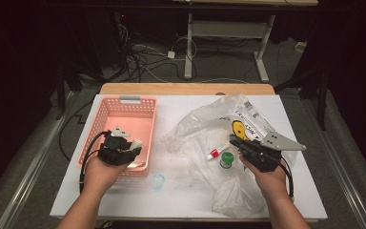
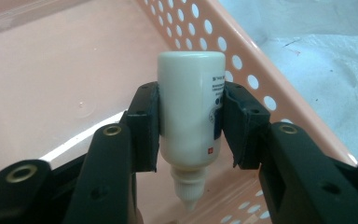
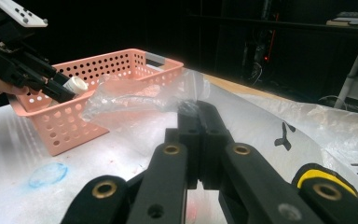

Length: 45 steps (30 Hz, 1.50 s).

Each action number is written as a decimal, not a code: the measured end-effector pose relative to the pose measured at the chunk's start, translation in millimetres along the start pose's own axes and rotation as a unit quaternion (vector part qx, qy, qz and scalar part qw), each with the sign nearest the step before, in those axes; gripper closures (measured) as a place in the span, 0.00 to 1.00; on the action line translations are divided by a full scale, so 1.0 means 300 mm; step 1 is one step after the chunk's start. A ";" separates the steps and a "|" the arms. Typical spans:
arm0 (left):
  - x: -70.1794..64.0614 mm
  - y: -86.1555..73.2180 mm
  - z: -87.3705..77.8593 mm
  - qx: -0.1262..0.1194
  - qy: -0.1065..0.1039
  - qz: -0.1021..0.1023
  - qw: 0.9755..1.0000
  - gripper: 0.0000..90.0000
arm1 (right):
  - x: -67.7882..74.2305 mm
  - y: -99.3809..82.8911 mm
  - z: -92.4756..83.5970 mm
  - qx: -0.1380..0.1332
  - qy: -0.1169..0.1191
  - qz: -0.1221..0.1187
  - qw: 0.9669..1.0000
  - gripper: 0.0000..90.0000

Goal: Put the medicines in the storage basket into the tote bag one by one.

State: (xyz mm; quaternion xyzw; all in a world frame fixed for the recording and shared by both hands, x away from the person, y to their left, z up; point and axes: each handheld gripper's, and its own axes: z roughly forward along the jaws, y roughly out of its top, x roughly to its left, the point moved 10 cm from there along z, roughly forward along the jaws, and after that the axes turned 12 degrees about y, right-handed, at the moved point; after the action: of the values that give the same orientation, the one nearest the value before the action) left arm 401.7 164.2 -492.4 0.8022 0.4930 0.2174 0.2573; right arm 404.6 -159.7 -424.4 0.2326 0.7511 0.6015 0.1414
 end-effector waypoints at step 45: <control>-0.254 0.090 -0.157 -0.170 -0.099 0.005 0.980 0.65 | 0.011 0.013 -0.002 -0.004 0.002 -0.007 1.000 1.00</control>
State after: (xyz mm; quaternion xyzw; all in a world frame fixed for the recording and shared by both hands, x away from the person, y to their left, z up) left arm 359.7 94.6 -446.2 0.7668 0.4168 0.2194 0.4361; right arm 402.4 -157.8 -420.3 0.2255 0.7504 0.6042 0.1453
